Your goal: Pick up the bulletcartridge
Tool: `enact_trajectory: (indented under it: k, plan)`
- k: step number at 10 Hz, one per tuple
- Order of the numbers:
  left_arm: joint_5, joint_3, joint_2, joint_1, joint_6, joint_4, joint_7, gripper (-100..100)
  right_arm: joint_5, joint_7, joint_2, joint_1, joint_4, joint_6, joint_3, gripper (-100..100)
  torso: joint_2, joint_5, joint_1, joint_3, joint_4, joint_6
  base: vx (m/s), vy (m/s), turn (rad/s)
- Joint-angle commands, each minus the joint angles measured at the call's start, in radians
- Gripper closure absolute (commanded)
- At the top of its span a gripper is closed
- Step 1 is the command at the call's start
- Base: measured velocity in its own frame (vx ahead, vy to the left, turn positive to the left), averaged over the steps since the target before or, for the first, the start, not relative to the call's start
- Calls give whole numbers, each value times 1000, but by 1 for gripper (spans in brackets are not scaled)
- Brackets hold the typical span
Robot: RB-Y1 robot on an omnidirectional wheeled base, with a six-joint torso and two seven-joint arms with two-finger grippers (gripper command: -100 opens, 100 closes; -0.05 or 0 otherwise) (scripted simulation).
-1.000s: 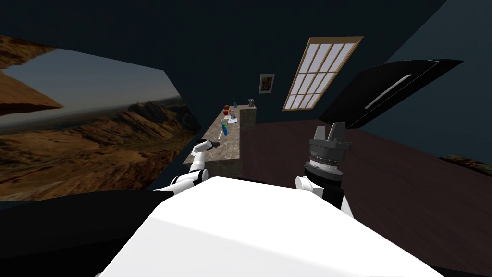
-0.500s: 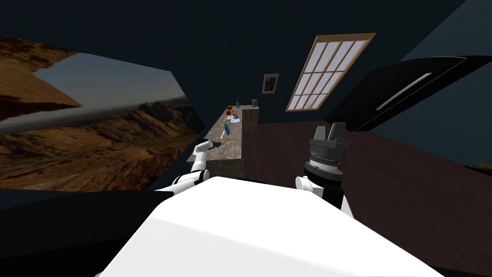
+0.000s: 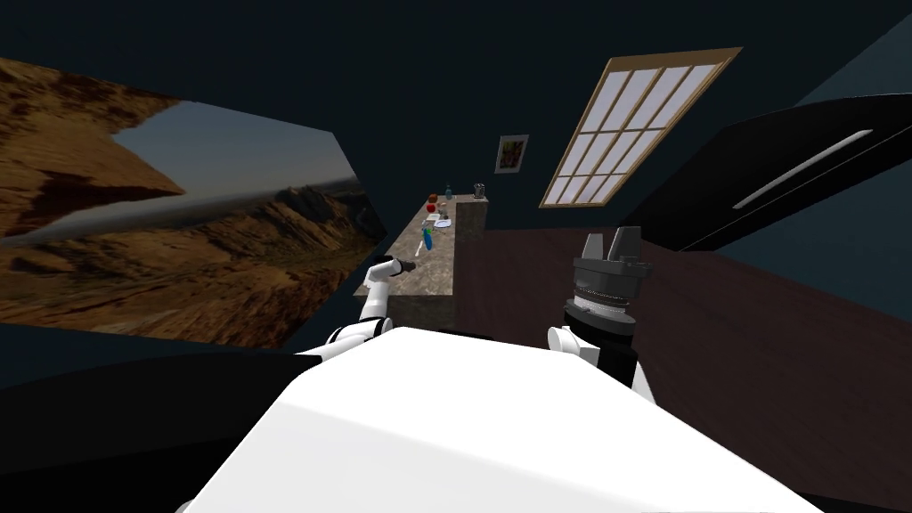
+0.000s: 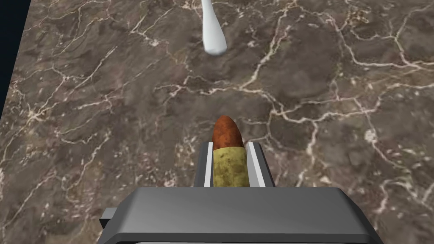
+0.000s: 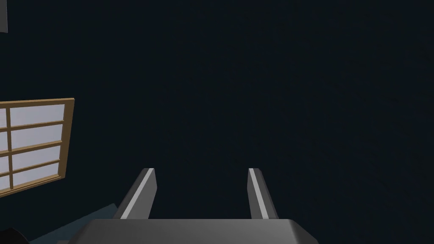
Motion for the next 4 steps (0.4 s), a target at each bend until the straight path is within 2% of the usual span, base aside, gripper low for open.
enact_trajectory:
  k: [1, 2, 3, 4]
  plan:
    - [-14, -18, -20, 8, 18, -37, 11, 100, 0, 0, 0, 0, 0, 0, 0, 0, 0, 0, 0, 0, 0, 0, 17, 17, 126]
    - [-23, -29, -32, 12, 29, -60, 18, 100, 0, 0, 0, 0, 0, 0, 0, 0, 0, 0, -1, 0, 0, 0, 24, 23, 130]
    - [-20, -23, -26, 8, 20, -44, 15, 100, 0, 0, 0, 0, 0, 0, 0, 0, 0, 0, 0, 0, 0, 0, 11, 7, 21]
    - [-20, -24, -27, 8, 21, -45, 16, 0, 0, 0, 0, 0, 0, 0, 0, 0, 0, 0, -1, 0, 0, 0, 0, 0, 0]
